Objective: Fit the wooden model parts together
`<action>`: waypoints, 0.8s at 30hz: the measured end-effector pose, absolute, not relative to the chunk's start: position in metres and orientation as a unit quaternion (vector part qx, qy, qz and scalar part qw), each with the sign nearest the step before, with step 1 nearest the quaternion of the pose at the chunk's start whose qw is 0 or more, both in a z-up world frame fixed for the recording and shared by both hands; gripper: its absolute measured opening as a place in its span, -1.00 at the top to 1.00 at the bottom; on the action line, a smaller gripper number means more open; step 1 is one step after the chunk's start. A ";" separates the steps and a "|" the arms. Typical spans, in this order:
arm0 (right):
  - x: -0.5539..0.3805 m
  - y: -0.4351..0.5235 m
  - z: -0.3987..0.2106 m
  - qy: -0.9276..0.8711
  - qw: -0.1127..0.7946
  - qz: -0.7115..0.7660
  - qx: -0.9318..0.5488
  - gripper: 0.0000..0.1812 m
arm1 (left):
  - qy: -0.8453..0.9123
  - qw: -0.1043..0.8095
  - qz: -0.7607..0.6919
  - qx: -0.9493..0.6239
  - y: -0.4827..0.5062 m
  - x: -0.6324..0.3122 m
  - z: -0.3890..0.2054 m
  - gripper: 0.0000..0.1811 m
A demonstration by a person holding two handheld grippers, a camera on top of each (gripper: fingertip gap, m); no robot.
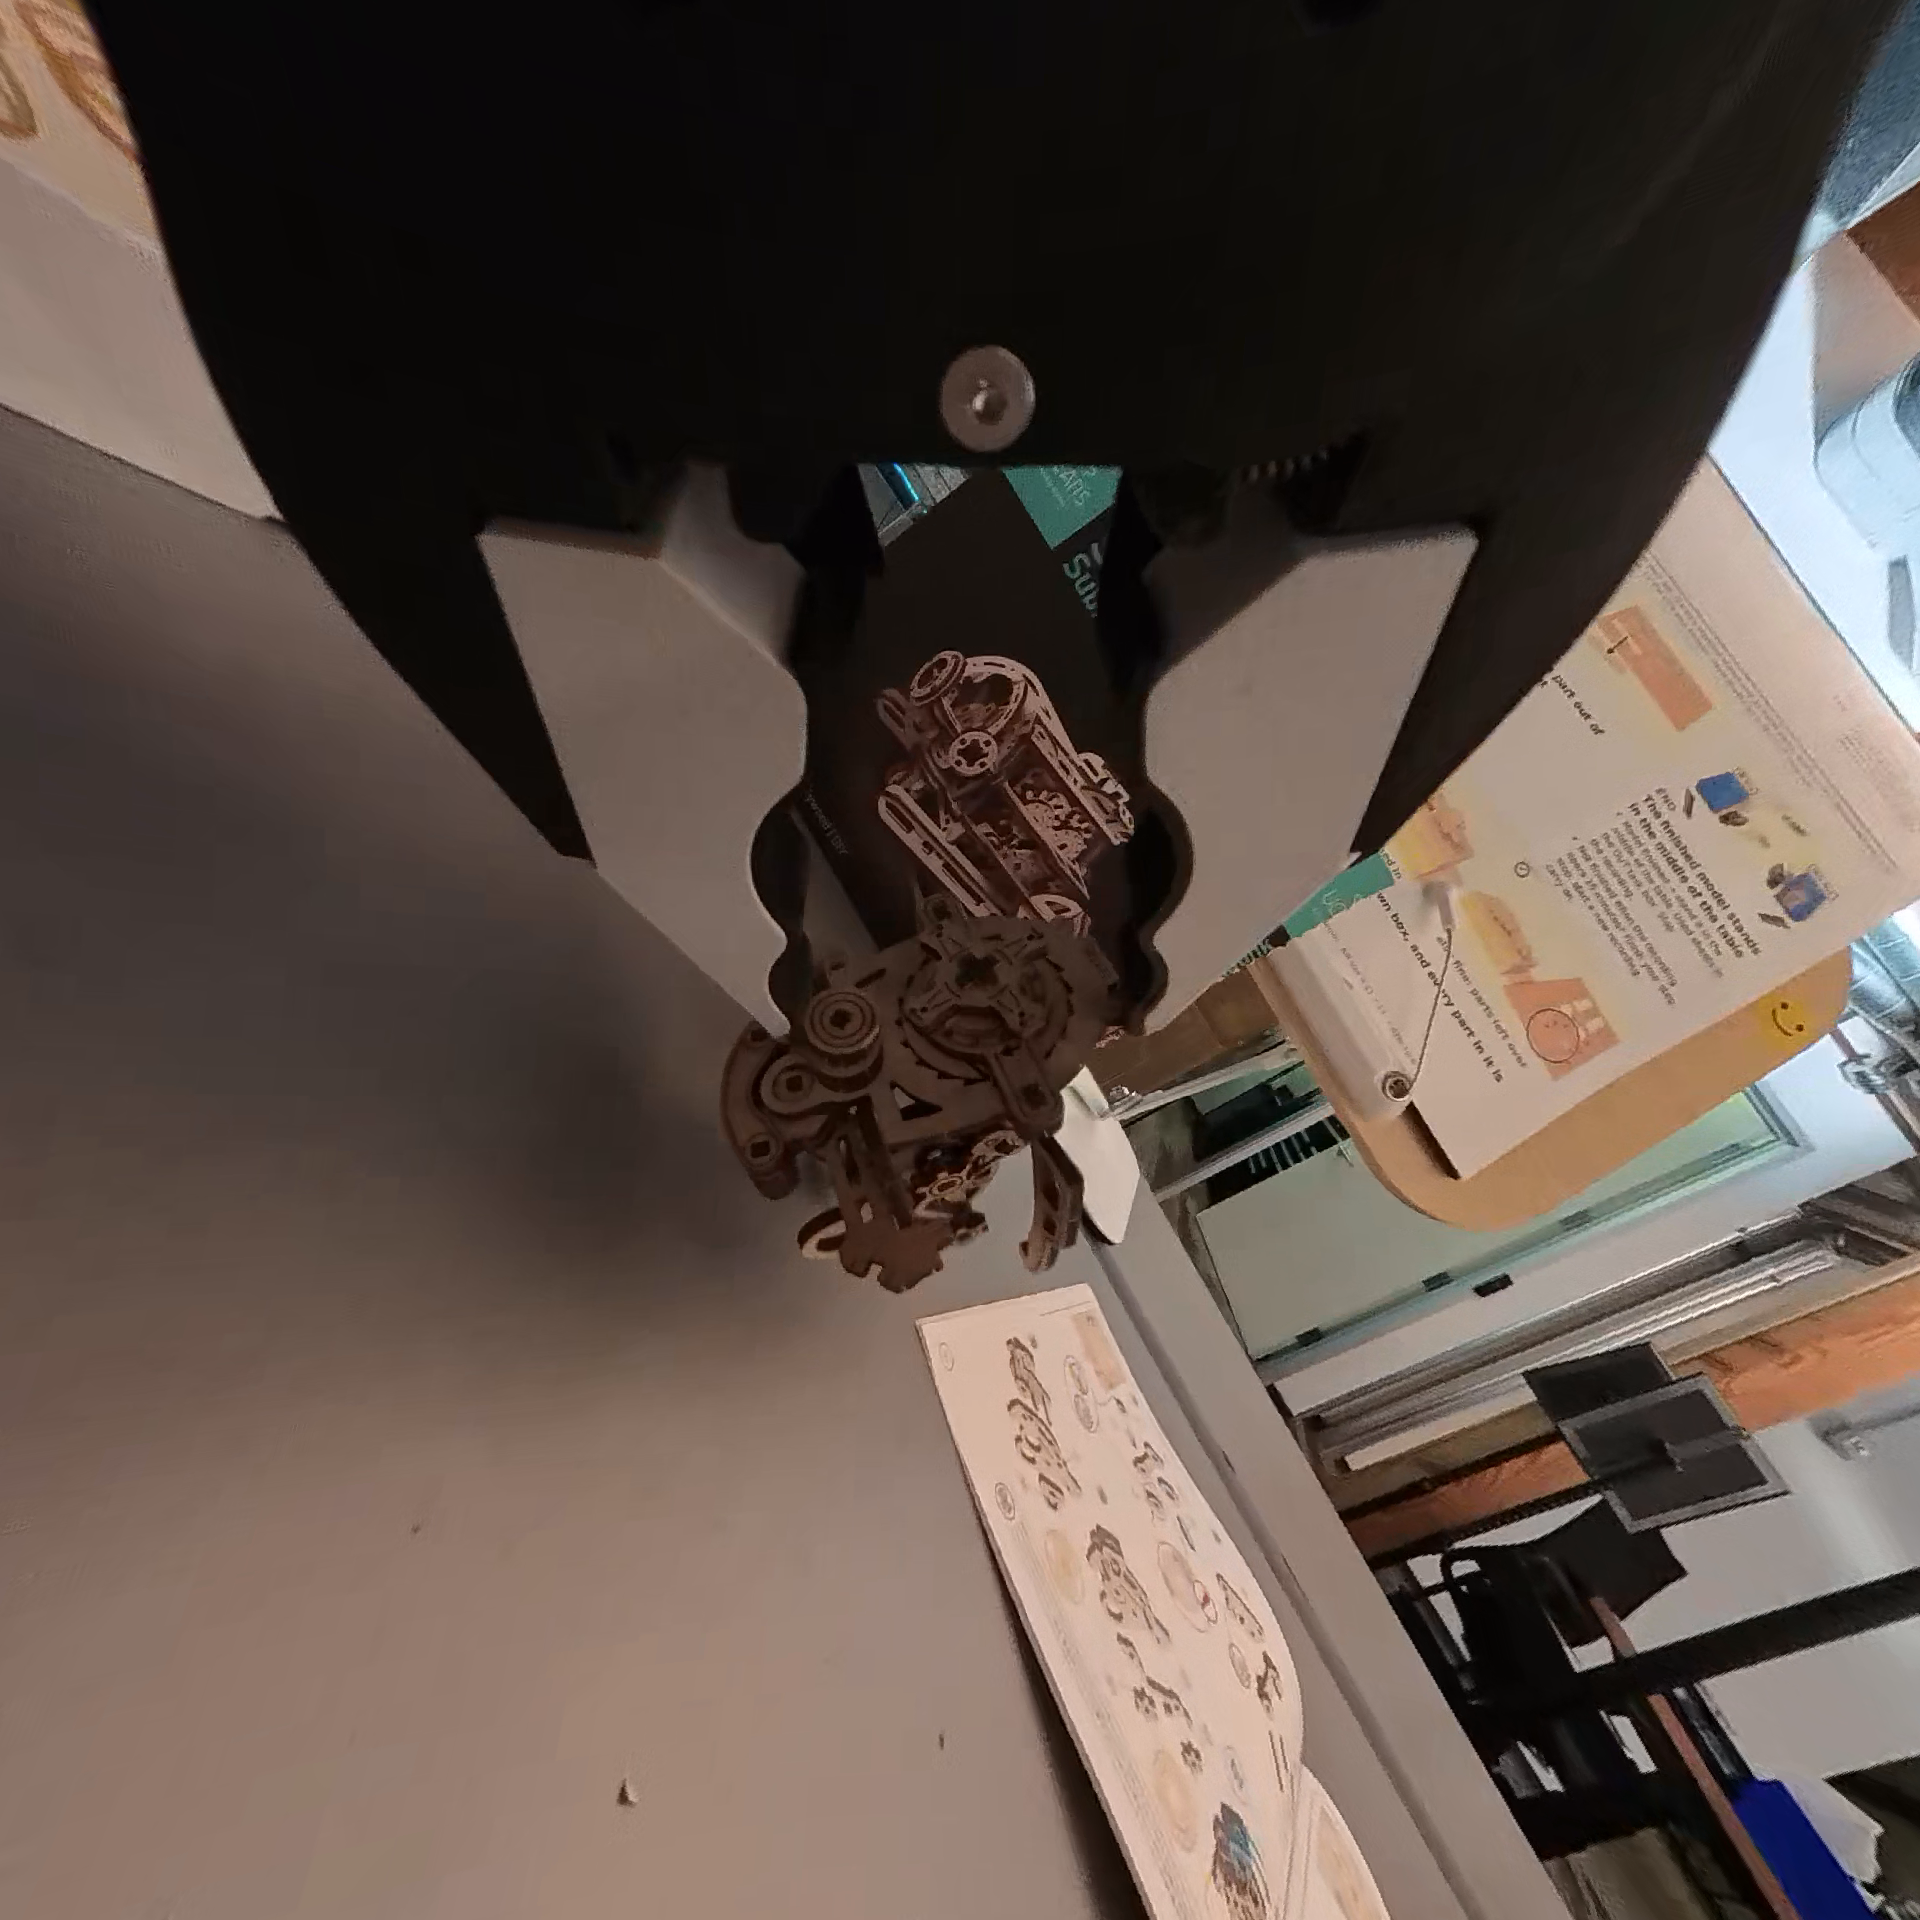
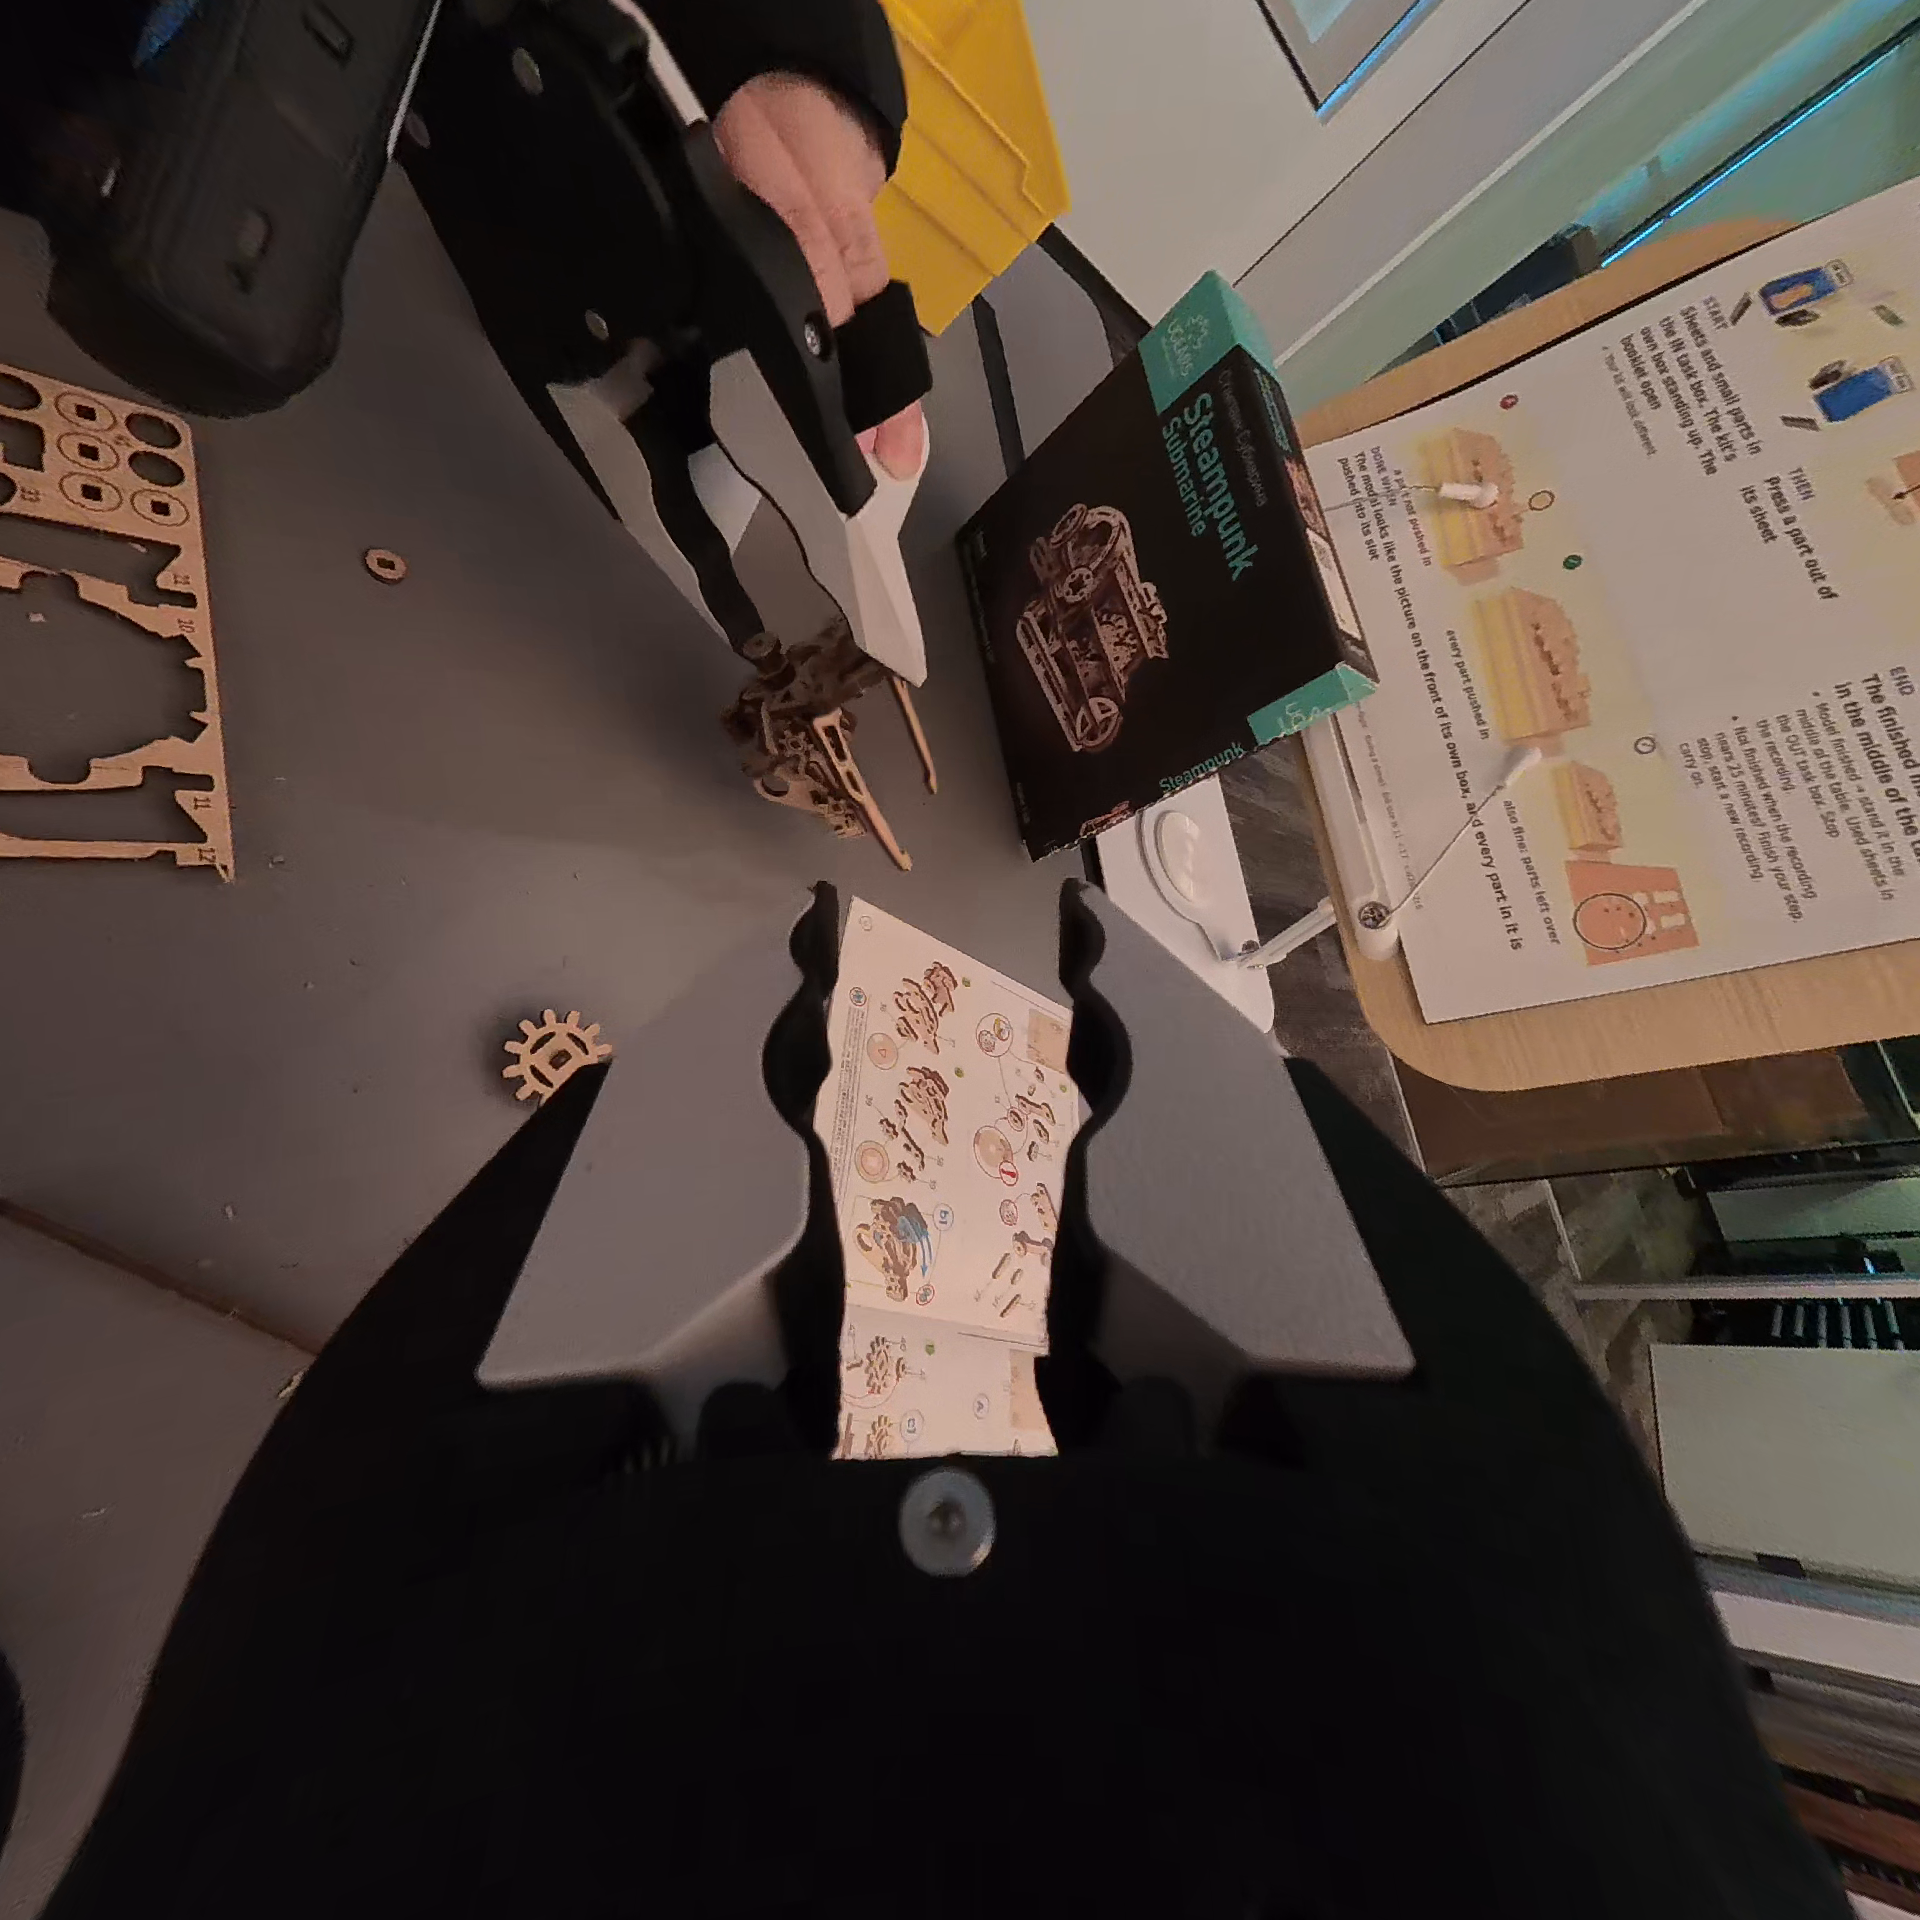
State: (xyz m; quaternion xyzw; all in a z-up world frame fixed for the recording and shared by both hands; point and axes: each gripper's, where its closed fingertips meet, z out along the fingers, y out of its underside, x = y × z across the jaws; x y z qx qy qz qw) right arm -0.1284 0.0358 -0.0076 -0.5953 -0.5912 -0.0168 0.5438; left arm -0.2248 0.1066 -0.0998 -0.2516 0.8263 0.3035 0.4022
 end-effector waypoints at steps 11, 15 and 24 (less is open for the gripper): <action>-0.122 0.037 0.004 -0.580 0.561 -0.013 -0.591 0.55 | 0.800 0.445 0.363 -0.173 0.103 -0.229 -0.113 0.24; -0.122 0.037 0.003 -0.582 0.557 -0.019 -0.592 0.55 | 0.797 0.452 0.348 -0.199 0.103 -0.235 -0.109 -0.01; -0.110 0.040 0.006 -0.552 0.554 -0.008 -0.623 0.55 | 0.713 0.521 0.167 -0.439 0.077 -0.253 -0.074 0.17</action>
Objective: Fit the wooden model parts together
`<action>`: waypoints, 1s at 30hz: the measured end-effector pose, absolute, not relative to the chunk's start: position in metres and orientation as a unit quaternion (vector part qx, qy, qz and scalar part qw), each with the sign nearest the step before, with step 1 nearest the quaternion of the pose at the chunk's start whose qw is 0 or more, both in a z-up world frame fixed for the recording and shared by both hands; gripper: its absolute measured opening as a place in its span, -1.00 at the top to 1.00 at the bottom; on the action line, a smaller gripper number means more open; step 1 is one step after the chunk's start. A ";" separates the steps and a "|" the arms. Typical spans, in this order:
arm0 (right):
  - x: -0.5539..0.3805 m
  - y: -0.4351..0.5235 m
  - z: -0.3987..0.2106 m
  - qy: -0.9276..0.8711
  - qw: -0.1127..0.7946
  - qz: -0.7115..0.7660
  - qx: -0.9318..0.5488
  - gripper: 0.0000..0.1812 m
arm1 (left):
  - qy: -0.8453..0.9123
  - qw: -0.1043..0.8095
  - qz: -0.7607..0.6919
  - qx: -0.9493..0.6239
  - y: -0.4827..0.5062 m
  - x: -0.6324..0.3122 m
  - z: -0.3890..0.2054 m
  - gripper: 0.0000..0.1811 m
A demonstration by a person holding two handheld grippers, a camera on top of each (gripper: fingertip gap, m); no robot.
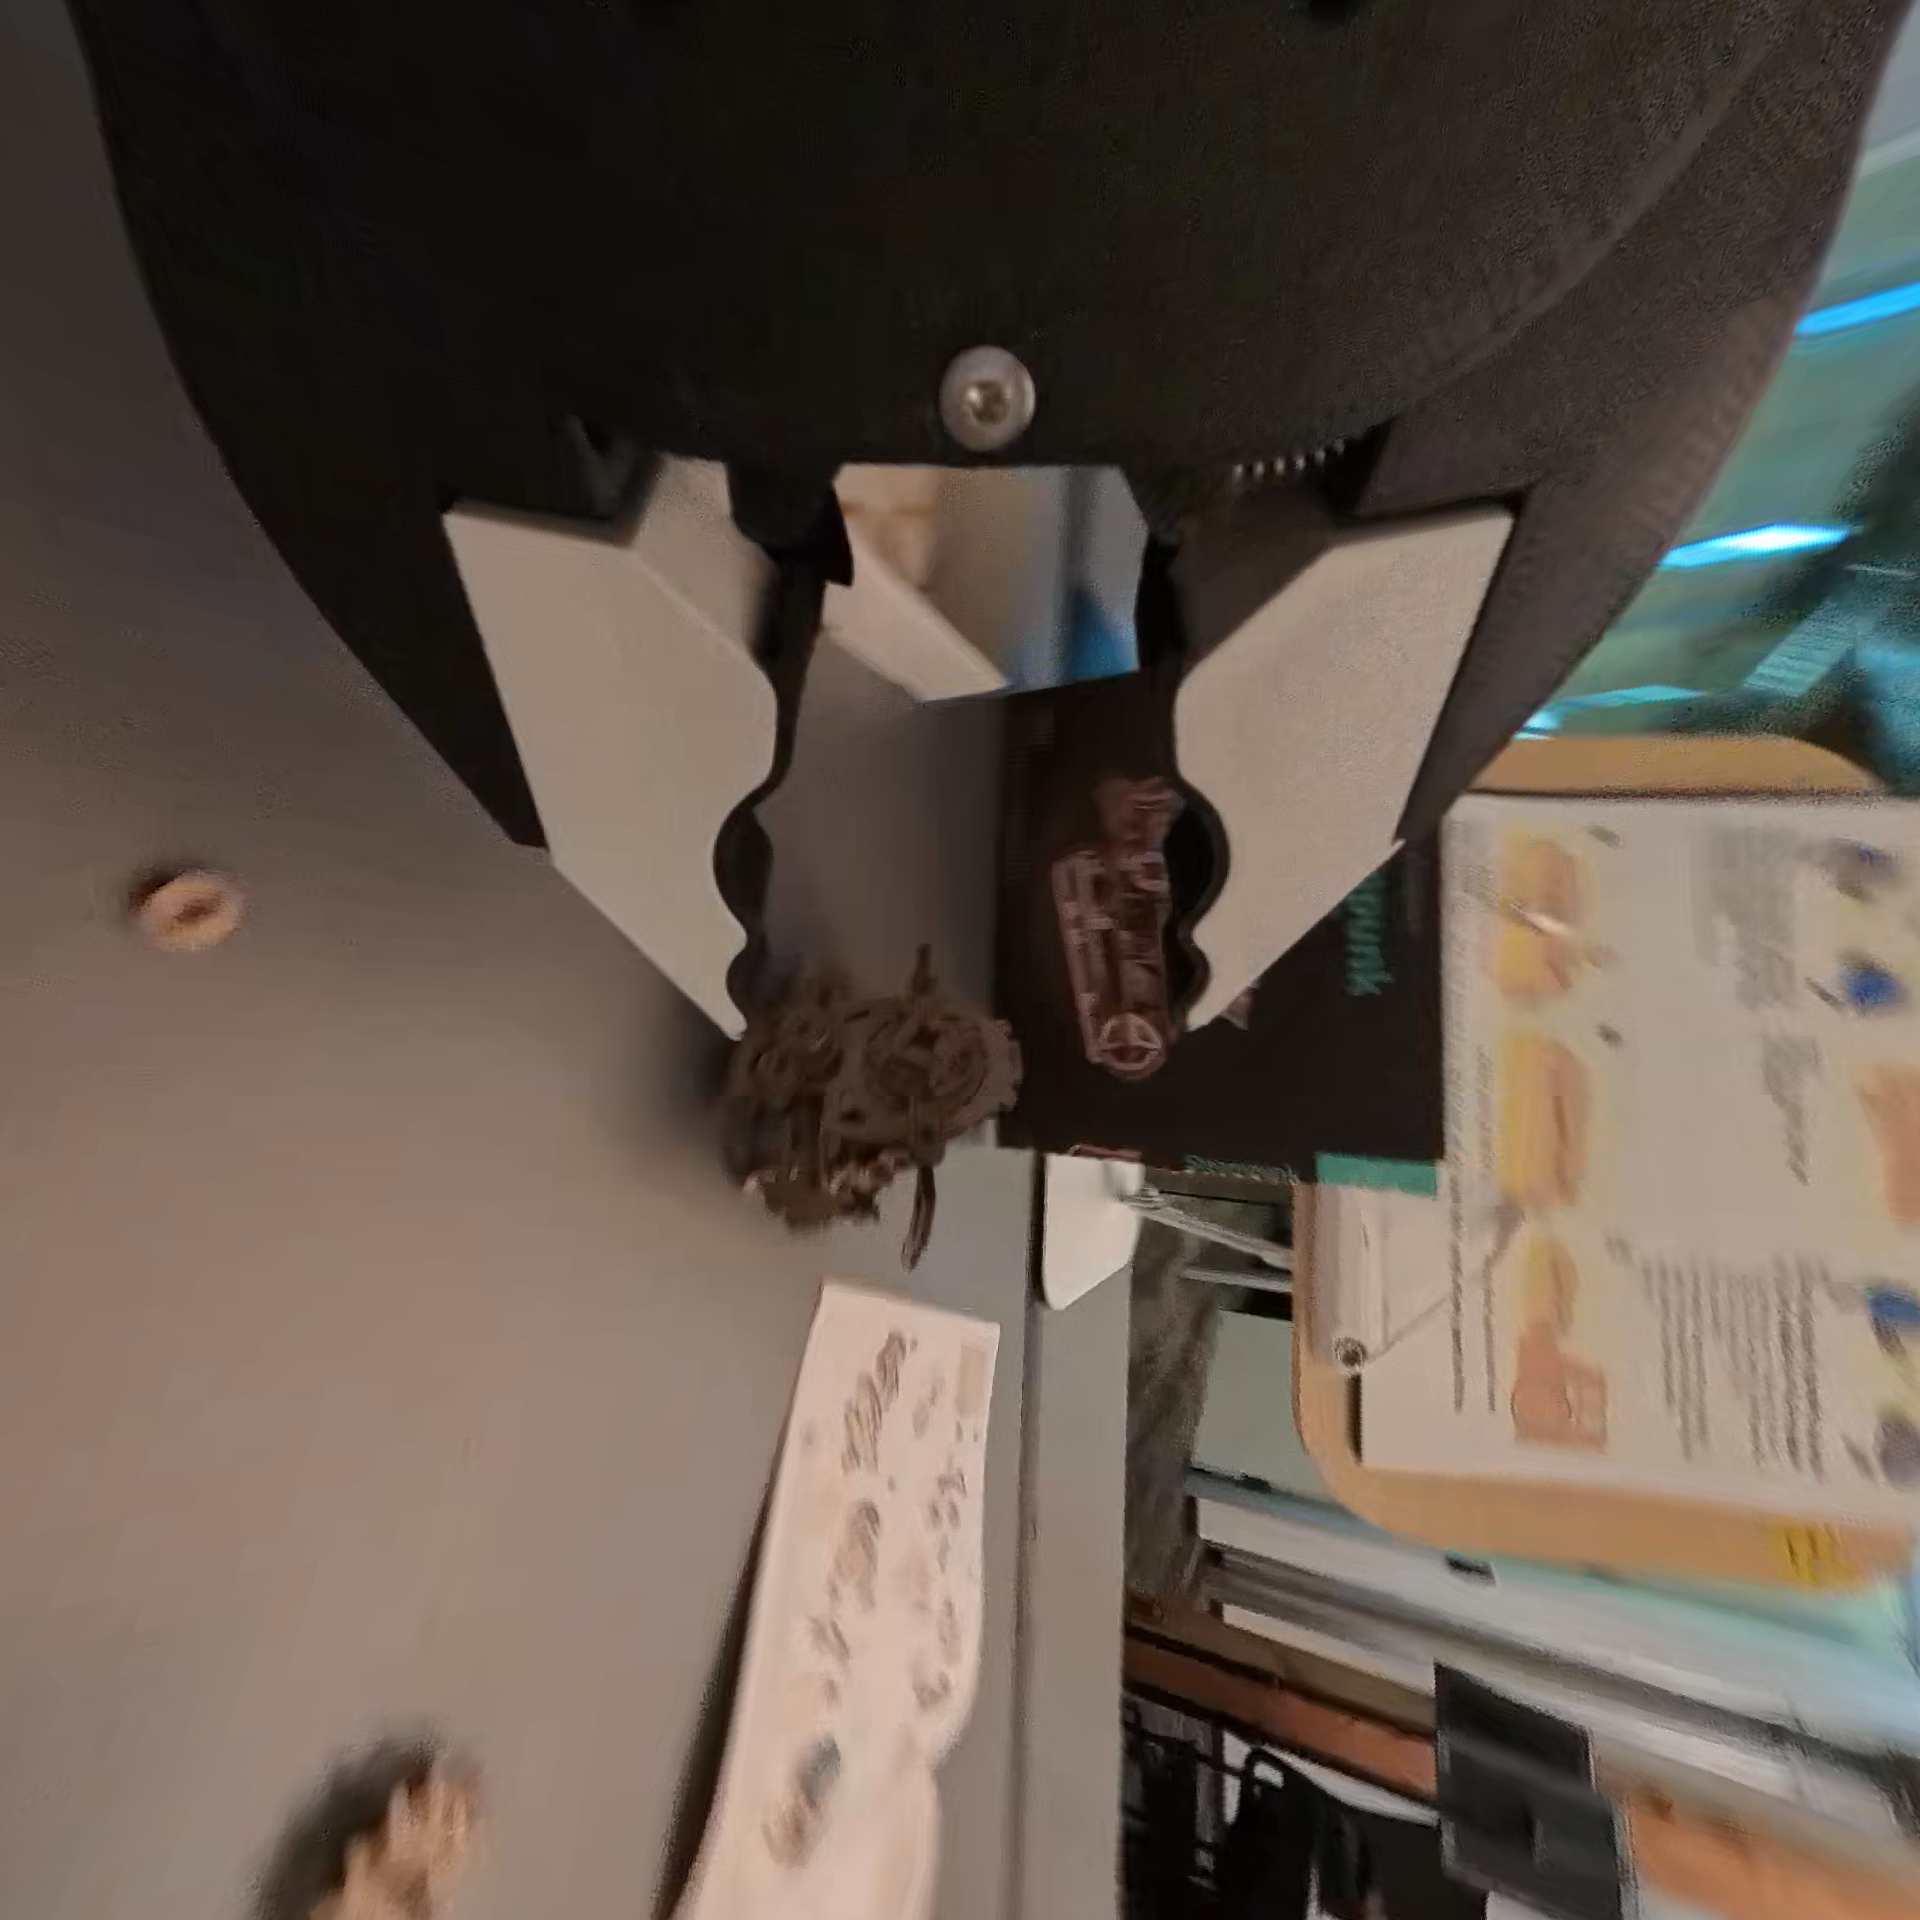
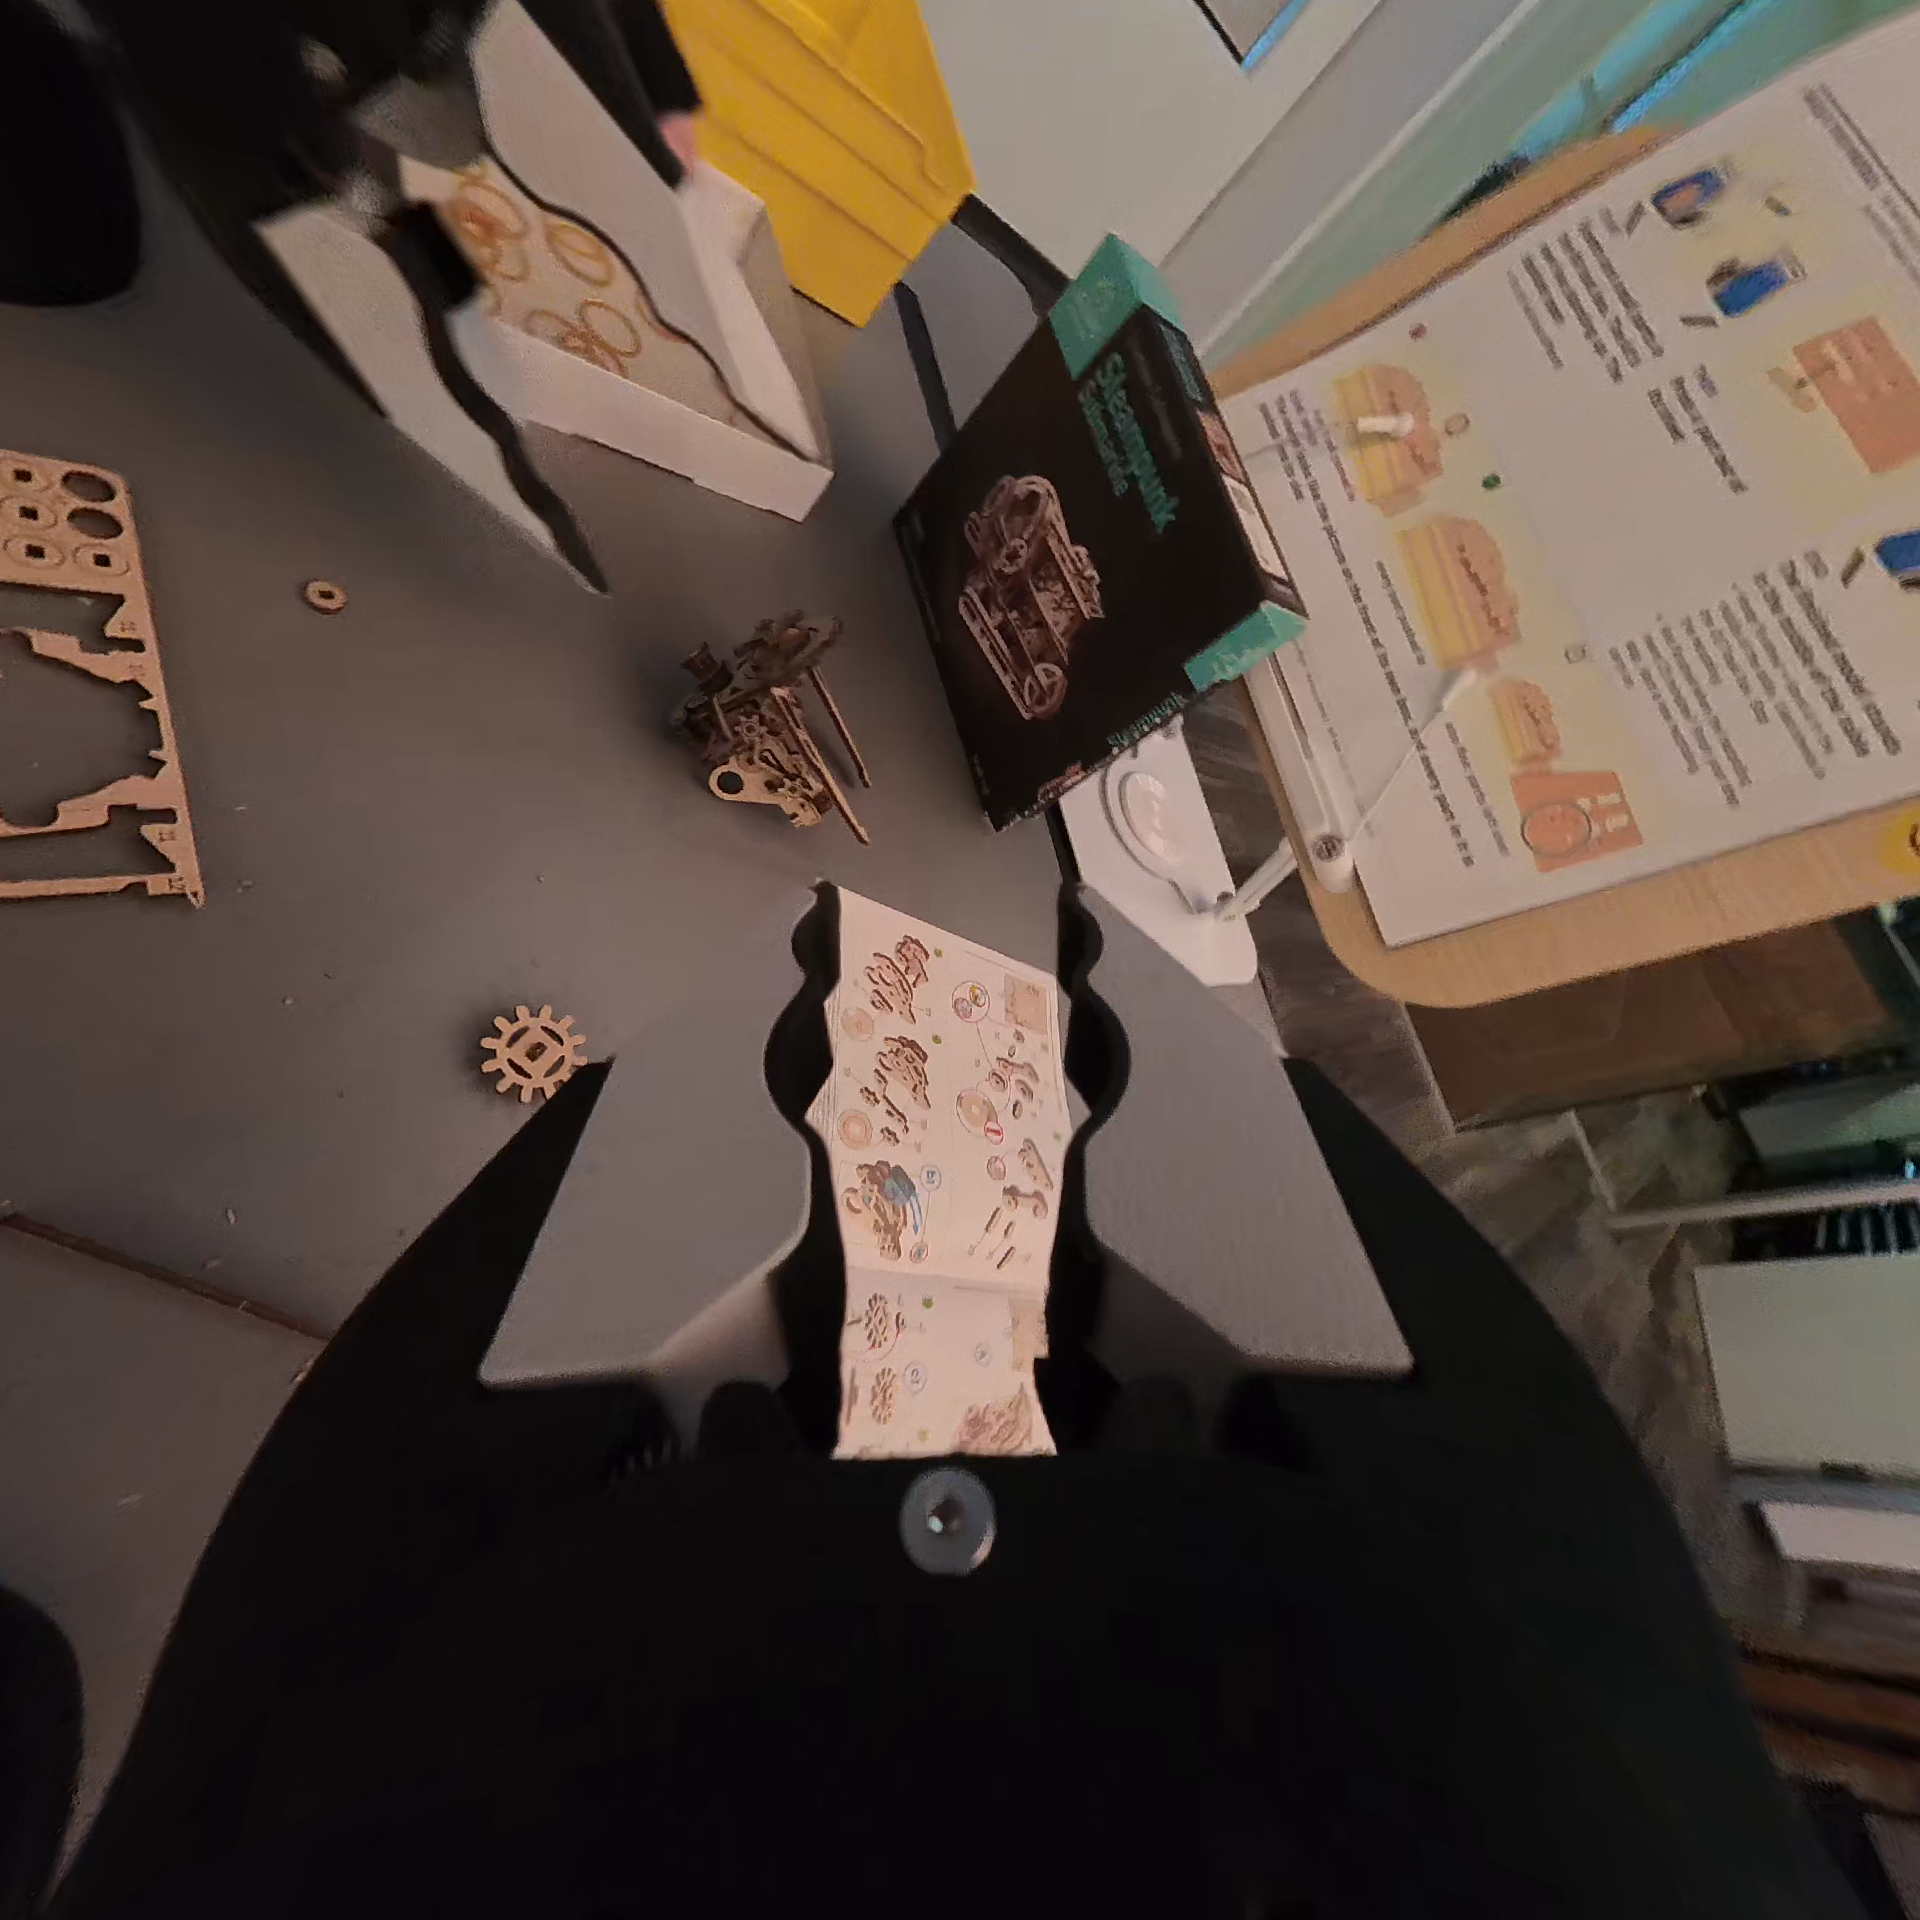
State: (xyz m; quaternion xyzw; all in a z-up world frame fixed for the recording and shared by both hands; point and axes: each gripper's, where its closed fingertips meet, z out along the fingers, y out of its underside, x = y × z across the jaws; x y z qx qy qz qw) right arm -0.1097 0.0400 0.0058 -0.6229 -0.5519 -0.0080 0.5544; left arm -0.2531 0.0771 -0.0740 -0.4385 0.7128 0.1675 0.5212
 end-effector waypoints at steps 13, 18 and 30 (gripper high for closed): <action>-0.096 0.037 -0.050 -0.399 0.547 0.128 -0.724 0.33 | 0.428 0.461 -0.305 -0.715 0.027 -0.207 -0.048 0.17; -0.110 0.008 -0.114 -0.428 0.454 0.175 -0.762 0.37 | 0.432 0.425 -0.313 -0.731 0.041 -0.198 -0.062 0.17; -0.130 0.010 -0.154 -0.434 0.381 0.162 -0.800 0.62 | 0.491 0.470 -0.244 -0.692 0.039 -0.199 -0.090 0.29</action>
